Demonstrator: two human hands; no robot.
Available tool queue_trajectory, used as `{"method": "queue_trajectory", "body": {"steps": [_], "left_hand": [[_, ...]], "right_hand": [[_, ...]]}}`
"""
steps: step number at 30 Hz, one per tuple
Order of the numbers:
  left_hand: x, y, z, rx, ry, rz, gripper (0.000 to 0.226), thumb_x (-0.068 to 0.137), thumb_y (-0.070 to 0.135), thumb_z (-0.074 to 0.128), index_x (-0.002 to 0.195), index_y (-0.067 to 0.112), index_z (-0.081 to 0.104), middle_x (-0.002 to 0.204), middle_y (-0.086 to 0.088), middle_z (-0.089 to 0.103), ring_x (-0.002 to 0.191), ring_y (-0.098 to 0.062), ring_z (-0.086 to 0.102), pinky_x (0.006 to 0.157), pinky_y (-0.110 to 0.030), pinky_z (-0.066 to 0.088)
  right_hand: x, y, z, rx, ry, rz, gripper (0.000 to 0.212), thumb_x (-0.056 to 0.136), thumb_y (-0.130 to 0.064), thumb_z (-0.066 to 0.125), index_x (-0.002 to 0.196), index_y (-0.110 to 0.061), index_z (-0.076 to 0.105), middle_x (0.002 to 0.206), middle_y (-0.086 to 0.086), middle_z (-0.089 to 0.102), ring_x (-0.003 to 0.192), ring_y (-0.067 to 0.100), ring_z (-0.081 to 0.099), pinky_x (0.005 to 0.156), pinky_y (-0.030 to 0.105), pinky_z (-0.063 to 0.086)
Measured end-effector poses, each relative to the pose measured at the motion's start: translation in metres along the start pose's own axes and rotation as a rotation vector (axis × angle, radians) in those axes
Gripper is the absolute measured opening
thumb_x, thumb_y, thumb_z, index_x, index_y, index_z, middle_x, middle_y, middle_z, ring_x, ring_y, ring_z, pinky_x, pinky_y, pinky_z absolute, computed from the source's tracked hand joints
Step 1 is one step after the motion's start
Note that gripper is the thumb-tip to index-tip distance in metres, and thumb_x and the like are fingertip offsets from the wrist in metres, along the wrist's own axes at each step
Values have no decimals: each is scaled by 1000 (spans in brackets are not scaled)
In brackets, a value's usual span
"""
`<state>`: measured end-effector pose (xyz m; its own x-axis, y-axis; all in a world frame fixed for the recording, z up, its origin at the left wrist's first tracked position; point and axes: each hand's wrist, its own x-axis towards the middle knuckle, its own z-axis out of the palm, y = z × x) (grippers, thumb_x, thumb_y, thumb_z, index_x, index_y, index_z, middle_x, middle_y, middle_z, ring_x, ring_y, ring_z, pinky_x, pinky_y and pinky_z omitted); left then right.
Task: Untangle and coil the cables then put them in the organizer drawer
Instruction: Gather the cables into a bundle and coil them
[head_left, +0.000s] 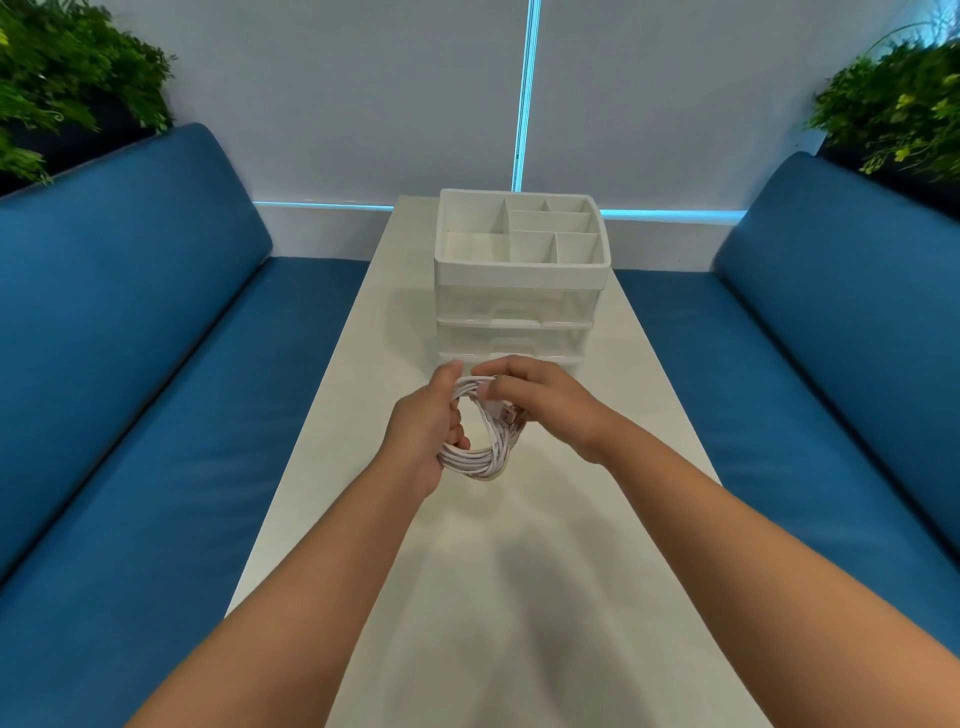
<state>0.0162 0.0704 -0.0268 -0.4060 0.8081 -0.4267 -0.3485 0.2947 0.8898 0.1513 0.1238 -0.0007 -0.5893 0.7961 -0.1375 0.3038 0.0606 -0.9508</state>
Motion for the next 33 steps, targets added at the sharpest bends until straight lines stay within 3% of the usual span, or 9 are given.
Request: {"method": "queue_trajectory", "body": {"steps": [7, 11, 16, 18, 20, 22, 26, 29, 33], "left_hand": [[-1, 4, -3, 108, 34, 133, 45, 91, 53, 59, 68, 15, 51, 47, 5, 37, 47, -16, 37, 62, -31, 40], [-7, -5, -1, 337, 131, 646, 46, 92, 52, 59, 61, 20, 48, 49, 13, 48, 53, -6, 45, 56, -18, 37], [-1, -27, -6, 762, 106, 1417, 48, 90, 54, 60, 69, 11, 58, 61, 3, 53, 60, -16, 44, 57, -28, 37], [3, -35, -6, 914, 71, 1695, 54, 91, 57, 59, 67, 7, 61, 61, -2, 54, 59, -22, 43, 60, -33, 36], [4, -42, -7, 1007, 67, 1802, 54, 87, 59, 63, 69, 9, 65, 65, -2, 57, 62, -23, 46, 65, -35, 39], [3, -49, -9, 1059, 53, 1802, 53, 85, 61, 65, 76, 9, 69, 72, -1, 63, 68, -23, 52, 74, -35, 44], [-3, -49, -19, 1060, -149, 1655, 54, 92, 61, 52, 92, 10, 71, 89, 0, 67, 86, -19, 57, 103, -38, 39], [-14, -39, -21, 751, -245, 1377, 55, 100, 54, 38, 83, 12, 68, 84, 3, 62, 84, -15, 54, 94, -31, 40], [-21, -8, -14, 446, -114, 812, 39, 87, 61, 59, 95, 24, 62, 101, 8, 65, 100, -8, 60, 88, -26, 45]], "right_hand": [[-1, 1, 6, 136, 100, 138, 42, 95, -53, 43, 113, -23, 65, 105, -1, 70, 99, 20, 65, 95, 38, 48], [-9, 4, 5, 150, 197, 350, 63, 93, -67, 32, 115, -17, 61, 108, 7, 66, 97, 29, 64, 85, 43, 55], [-13, 7, -3, 711, -50, 616, 84, 81, -74, 51, 122, 0, 57, 114, 20, 63, 91, 40, 69, 72, 43, 60], [-13, 7, -5, 795, -74, 611, 74, 80, -59, 66, 121, 2, 58, 105, 16, 66, 87, 32, 69, 72, 39, 59], [-12, 10, -3, 737, -50, 565, 42, 82, -39, 72, 103, -3, 64, 85, 10, 68, 75, 25, 68, 73, 36, 58], [-13, 15, -1, 651, -8, 491, 17, 86, -23, 70, 92, -8, 65, 75, 6, 67, 67, 19, 64, 69, 30, 55], [-13, 26, -2, 575, 28, 416, 4, 87, -11, 63, 88, -9, 67, 73, 4, 65, 63, 15, 61, 64, 25, 51], [-18, 23, -8, 479, -92, 368, 7, 88, -9, 62, 91, -7, 68, 79, 7, 65, 67, 15, 62, 60, 22, 52], [-21, 12, -16, 302, -343, 265, 29, 91, -3, 57, 119, -5, 62, 94, 8, 67, 76, 17, 65, 60, 22, 54]]}}
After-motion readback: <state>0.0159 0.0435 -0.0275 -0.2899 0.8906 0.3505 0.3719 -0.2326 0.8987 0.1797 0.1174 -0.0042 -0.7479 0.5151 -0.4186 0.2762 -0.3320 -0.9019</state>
